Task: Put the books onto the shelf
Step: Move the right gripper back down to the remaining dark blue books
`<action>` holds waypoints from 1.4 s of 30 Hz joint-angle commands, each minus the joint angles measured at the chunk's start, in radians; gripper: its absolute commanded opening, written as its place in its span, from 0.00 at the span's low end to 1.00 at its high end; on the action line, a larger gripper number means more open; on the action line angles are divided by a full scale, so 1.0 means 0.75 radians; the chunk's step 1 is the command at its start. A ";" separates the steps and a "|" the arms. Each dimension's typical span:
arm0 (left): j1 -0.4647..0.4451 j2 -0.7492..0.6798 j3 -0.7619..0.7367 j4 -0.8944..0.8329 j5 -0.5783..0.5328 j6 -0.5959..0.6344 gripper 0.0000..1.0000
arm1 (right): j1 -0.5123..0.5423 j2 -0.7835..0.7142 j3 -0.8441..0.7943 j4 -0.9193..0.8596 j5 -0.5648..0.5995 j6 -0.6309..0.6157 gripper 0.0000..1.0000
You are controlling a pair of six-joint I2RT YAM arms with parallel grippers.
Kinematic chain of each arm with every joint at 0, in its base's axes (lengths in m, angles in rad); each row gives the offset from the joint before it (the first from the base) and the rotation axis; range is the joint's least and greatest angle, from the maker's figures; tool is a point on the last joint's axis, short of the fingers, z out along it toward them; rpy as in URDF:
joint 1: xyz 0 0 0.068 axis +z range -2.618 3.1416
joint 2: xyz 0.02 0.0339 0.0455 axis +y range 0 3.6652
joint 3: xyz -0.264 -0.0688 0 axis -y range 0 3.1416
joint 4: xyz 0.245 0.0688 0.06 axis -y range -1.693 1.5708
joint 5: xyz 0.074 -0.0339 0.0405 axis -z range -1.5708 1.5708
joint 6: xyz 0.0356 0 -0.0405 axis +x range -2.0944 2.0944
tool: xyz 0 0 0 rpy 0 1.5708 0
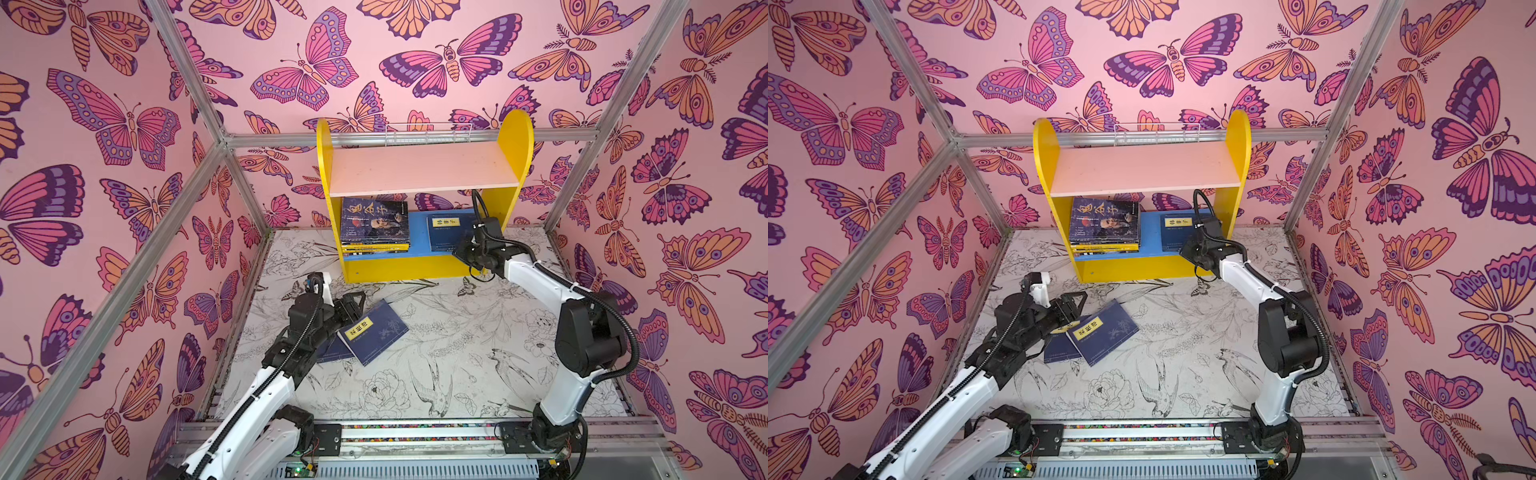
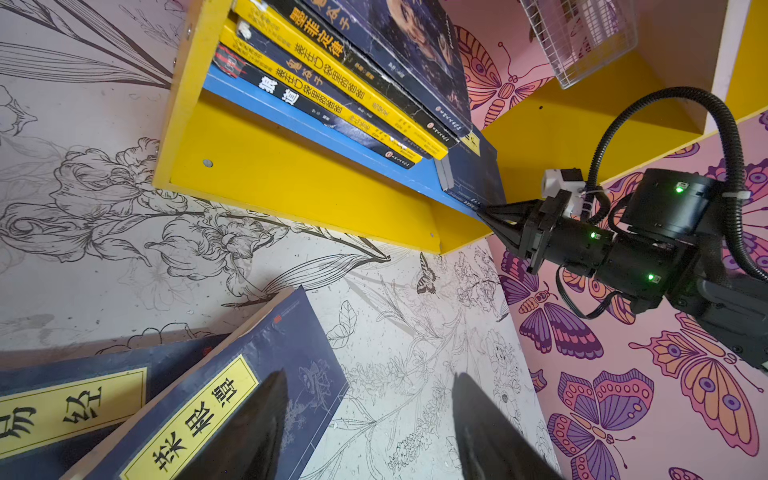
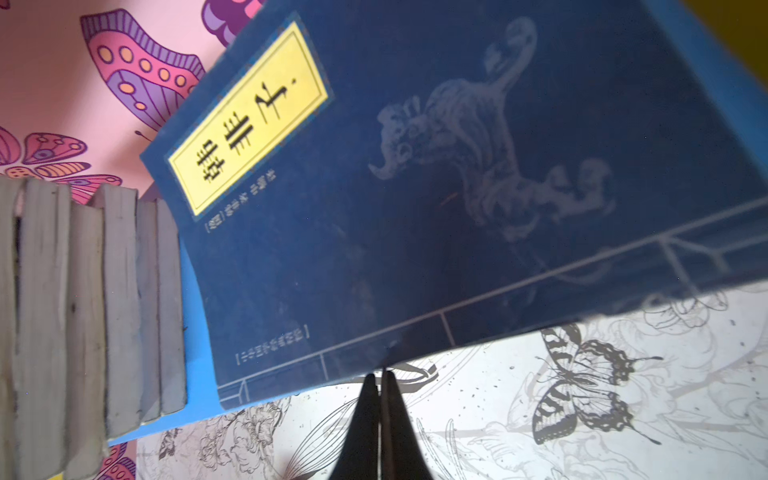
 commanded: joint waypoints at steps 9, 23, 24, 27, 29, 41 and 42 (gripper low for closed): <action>0.010 0.055 0.009 -0.270 -0.136 0.036 0.65 | 0.100 -0.271 -0.290 0.163 -0.103 -0.305 0.12; 0.012 0.168 -0.052 -0.635 -0.093 -0.064 0.67 | 0.551 -0.050 -0.390 0.151 -0.542 -0.645 0.50; 0.012 0.190 -0.055 -0.632 -0.072 -0.062 0.67 | 0.551 -0.016 -0.357 0.133 -0.524 -0.657 0.50; 0.014 0.244 -0.057 -0.633 -0.028 -0.063 0.68 | 0.551 0.082 -0.278 0.100 -0.528 -0.689 0.50; 0.020 0.277 -0.054 -0.624 -0.012 -0.058 0.69 | 0.552 0.148 -0.223 0.072 -0.547 -0.684 0.49; 0.112 0.633 -0.073 -0.391 0.292 -0.017 0.67 | 0.549 0.293 -0.147 0.078 -0.530 -0.637 0.48; 0.112 0.658 -0.065 -0.384 0.302 -0.013 0.66 | 0.547 0.294 -0.147 0.081 -0.533 -0.635 0.48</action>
